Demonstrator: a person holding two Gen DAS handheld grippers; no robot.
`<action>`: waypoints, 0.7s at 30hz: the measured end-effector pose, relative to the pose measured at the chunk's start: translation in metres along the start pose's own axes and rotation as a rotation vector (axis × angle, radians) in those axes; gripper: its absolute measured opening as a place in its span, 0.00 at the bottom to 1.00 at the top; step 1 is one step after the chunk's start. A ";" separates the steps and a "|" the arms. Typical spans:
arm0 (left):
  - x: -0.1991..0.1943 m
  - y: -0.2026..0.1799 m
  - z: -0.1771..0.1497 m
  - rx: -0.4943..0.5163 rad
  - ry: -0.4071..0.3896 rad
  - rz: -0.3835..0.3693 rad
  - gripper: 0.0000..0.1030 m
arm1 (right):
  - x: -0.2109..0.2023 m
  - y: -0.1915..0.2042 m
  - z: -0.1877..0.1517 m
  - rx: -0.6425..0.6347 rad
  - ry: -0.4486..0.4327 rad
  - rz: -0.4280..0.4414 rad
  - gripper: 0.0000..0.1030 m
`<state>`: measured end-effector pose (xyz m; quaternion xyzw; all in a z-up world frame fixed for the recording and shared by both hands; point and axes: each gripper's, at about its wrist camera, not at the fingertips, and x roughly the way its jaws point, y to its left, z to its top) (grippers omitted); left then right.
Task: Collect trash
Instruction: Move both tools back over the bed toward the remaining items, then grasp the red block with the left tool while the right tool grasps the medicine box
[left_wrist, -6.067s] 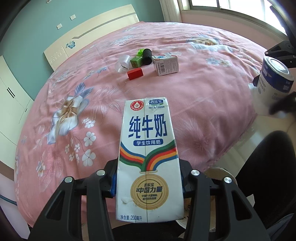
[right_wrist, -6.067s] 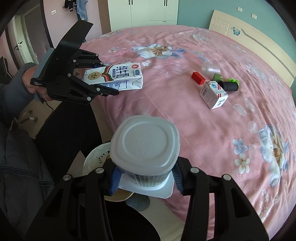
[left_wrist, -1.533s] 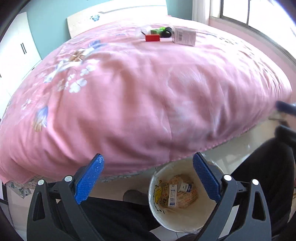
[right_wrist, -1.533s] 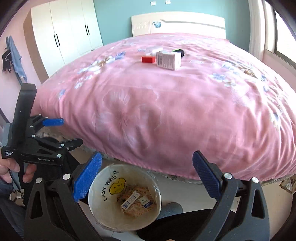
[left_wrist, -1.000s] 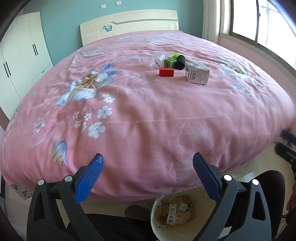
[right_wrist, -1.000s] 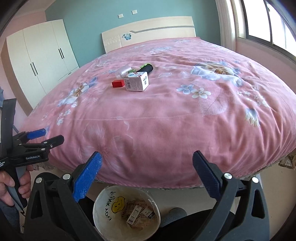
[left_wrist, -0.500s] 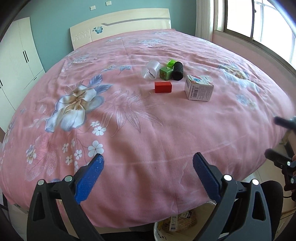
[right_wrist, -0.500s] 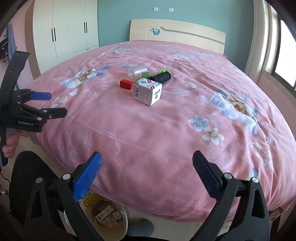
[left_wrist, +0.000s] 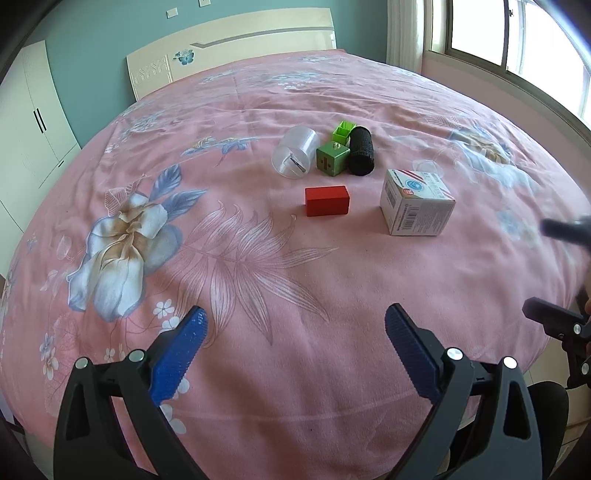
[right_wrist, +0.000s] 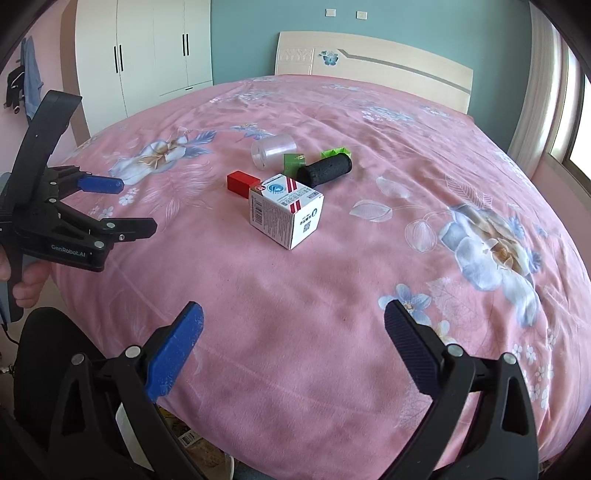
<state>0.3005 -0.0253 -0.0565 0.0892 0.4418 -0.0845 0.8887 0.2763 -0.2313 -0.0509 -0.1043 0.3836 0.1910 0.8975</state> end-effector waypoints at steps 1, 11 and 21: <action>0.002 0.000 0.003 0.002 0.000 -0.003 0.95 | 0.002 -0.001 0.003 -0.009 -0.003 0.021 0.94; 0.027 -0.002 0.029 0.041 0.006 0.007 0.95 | 0.038 -0.013 0.031 -0.117 0.030 0.088 0.94; 0.054 -0.001 0.045 0.044 0.025 -0.008 0.95 | 0.072 -0.020 0.058 -0.157 0.056 0.116 0.94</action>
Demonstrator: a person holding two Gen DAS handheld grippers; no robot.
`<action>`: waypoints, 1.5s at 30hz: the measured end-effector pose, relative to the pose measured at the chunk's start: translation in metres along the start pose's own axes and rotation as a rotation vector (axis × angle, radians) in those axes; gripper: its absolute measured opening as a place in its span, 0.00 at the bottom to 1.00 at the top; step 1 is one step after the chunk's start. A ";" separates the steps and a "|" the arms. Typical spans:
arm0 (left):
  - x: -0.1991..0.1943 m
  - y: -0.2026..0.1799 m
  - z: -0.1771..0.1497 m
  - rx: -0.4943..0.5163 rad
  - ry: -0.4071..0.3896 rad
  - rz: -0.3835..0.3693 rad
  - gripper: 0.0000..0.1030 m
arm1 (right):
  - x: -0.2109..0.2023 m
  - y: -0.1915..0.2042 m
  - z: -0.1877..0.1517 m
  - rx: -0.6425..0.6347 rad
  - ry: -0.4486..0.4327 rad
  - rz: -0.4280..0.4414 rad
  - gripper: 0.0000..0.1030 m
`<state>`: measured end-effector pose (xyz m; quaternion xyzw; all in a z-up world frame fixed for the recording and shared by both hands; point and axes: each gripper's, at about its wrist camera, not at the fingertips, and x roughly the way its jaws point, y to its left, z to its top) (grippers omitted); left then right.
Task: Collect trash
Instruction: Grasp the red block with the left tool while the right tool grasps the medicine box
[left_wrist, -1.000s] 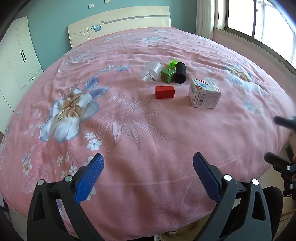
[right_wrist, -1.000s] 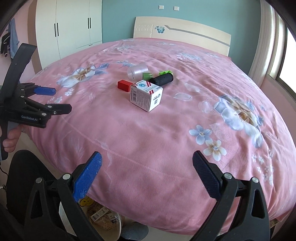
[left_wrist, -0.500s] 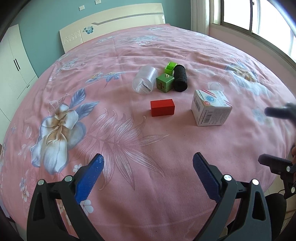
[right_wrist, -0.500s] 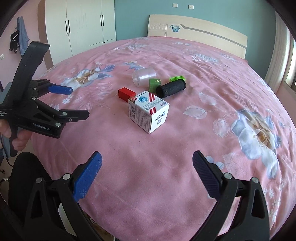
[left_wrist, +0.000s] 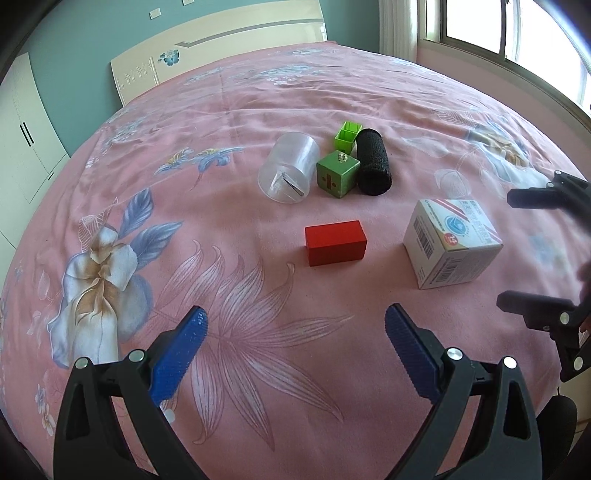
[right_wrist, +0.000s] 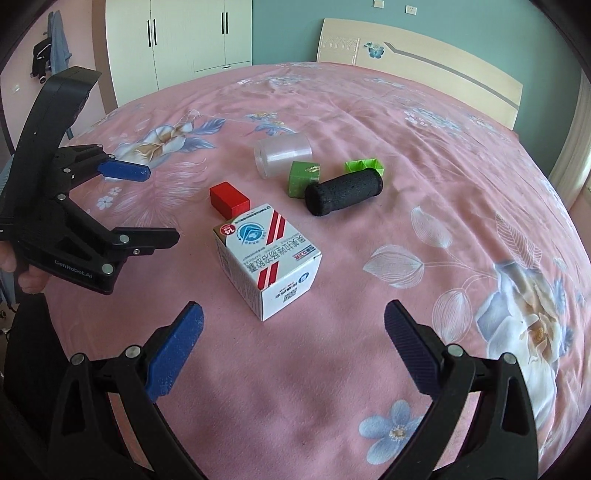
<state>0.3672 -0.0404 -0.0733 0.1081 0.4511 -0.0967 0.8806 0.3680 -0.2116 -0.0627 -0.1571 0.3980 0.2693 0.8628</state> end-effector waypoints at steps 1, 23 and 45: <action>0.002 0.000 0.002 -0.001 0.001 0.000 0.95 | 0.004 0.000 0.003 -0.005 0.002 0.005 0.94; 0.038 -0.011 0.032 0.051 0.017 -0.029 0.95 | 0.055 -0.012 0.029 -0.066 0.076 0.036 0.53; 0.049 -0.016 0.038 0.048 0.029 -0.050 0.56 | 0.061 -0.021 0.031 -0.068 0.096 0.018 0.43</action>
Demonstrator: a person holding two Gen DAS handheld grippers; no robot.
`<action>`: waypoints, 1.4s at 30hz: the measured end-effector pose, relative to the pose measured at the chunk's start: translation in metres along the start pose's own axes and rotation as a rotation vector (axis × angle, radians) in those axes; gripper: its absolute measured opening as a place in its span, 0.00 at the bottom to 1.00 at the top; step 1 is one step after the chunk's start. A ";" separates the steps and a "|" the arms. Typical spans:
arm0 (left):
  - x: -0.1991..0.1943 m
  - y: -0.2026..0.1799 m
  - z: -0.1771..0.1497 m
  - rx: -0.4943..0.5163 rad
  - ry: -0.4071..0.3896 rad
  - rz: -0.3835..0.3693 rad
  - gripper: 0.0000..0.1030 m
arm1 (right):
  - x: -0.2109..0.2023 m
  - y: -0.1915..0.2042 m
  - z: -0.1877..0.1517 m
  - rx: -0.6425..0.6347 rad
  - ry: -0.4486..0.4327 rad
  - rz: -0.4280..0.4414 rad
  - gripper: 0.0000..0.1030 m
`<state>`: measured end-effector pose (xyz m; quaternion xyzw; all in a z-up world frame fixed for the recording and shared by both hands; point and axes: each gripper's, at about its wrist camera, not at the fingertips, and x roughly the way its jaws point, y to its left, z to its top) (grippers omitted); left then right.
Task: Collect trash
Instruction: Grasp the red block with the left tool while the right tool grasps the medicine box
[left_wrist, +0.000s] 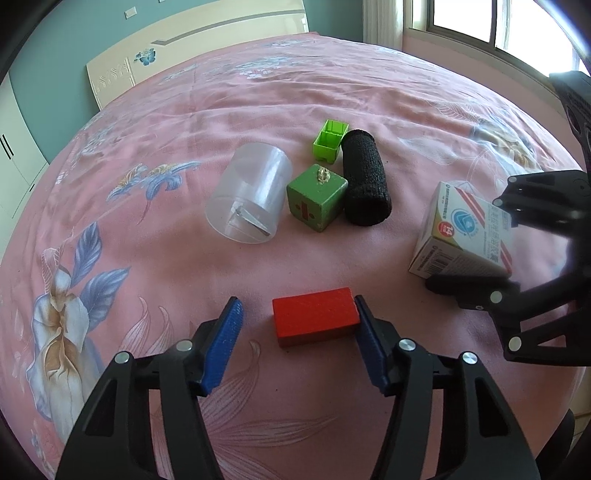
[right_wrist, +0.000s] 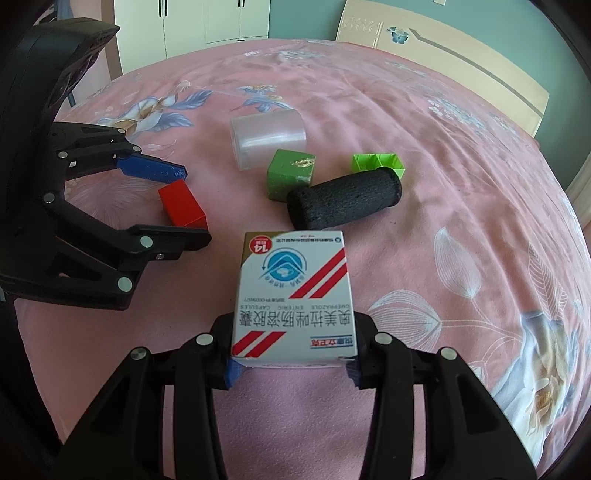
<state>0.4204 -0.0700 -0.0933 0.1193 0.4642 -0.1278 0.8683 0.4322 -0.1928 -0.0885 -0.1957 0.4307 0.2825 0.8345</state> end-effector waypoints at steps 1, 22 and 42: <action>-0.001 -0.001 -0.001 0.003 0.000 -0.003 0.53 | 0.000 0.001 0.000 -0.004 0.000 0.001 0.43; -0.018 0.004 -0.016 -0.002 -0.014 0.036 0.42 | -0.019 0.013 -0.009 -0.007 -0.012 -0.004 0.43; -0.085 0.013 -0.057 -0.027 -0.049 0.053 0.42 | -0.106 0.070 -0.037 -0.033 -0.101 0.044 0.43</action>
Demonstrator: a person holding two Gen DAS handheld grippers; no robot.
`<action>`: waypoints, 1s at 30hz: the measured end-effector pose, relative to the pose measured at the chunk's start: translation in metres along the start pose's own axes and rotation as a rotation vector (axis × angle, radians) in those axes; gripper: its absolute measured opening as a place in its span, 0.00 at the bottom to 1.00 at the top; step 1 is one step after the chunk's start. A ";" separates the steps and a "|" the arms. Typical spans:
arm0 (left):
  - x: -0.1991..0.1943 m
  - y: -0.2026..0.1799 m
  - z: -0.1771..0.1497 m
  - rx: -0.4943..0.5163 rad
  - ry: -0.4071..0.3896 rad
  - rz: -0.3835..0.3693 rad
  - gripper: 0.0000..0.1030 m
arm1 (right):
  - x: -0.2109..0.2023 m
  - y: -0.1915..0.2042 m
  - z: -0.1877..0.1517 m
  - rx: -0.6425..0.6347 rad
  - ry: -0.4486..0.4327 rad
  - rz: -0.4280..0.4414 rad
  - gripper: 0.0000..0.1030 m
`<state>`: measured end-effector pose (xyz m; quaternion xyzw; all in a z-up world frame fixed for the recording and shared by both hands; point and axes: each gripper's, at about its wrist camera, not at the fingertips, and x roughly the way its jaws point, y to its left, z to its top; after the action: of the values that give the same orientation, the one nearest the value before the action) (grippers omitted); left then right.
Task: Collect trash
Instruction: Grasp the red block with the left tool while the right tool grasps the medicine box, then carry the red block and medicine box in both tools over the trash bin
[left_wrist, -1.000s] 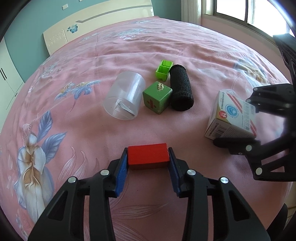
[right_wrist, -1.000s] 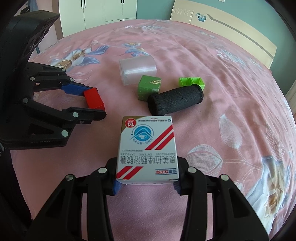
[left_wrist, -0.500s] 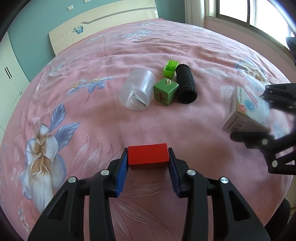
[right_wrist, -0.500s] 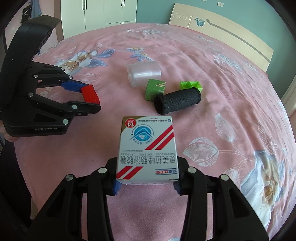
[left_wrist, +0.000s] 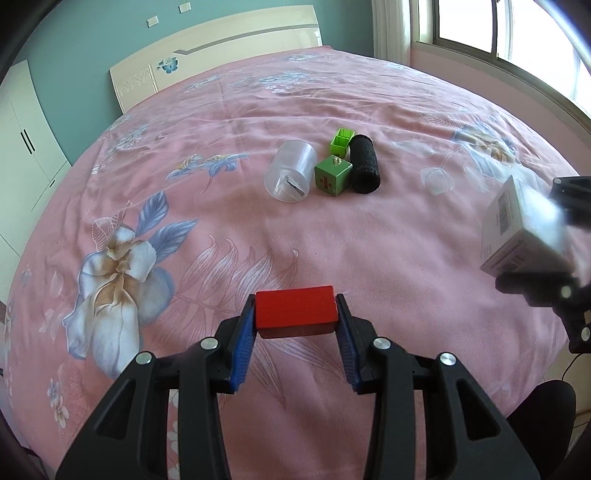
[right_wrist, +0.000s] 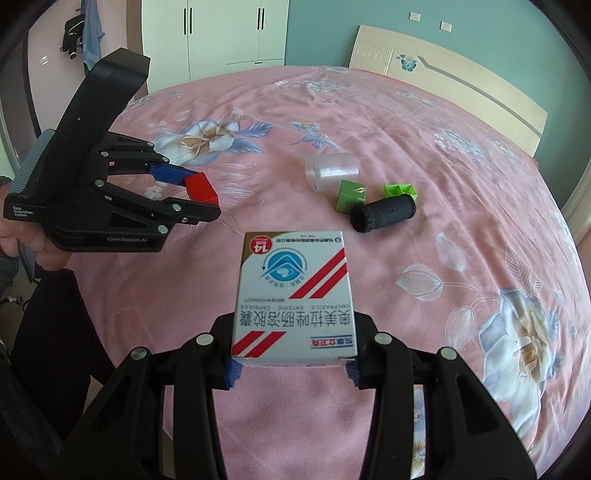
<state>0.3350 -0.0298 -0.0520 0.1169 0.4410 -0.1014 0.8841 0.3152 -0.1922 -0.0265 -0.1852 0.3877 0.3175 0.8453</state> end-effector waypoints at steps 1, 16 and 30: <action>-0.004 0.001 -0.003 -0.003 -0.001 0.002 0.42 | -0.006 0.005 -0.003 -0.002 -0.006 0.012 0.43; -0.063 -0.004 -0.064 0.044 -0.023 -0.005 0.42 | -0.072 0.079 -0.041 -0.069 -0.017 0.108 0.42; -0.104 -0.014 -0.139 0.109 -0.014 -0.027 0.42 | -0.102 0.128 -0.067 -0.140 -0.008 0.179 0.43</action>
<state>0.1649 0.0059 -0.0509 0.1583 0.4301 -0.1380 0.8780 0.1414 -0.1757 0.0016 -0.2072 0.3763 0.4185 0.8002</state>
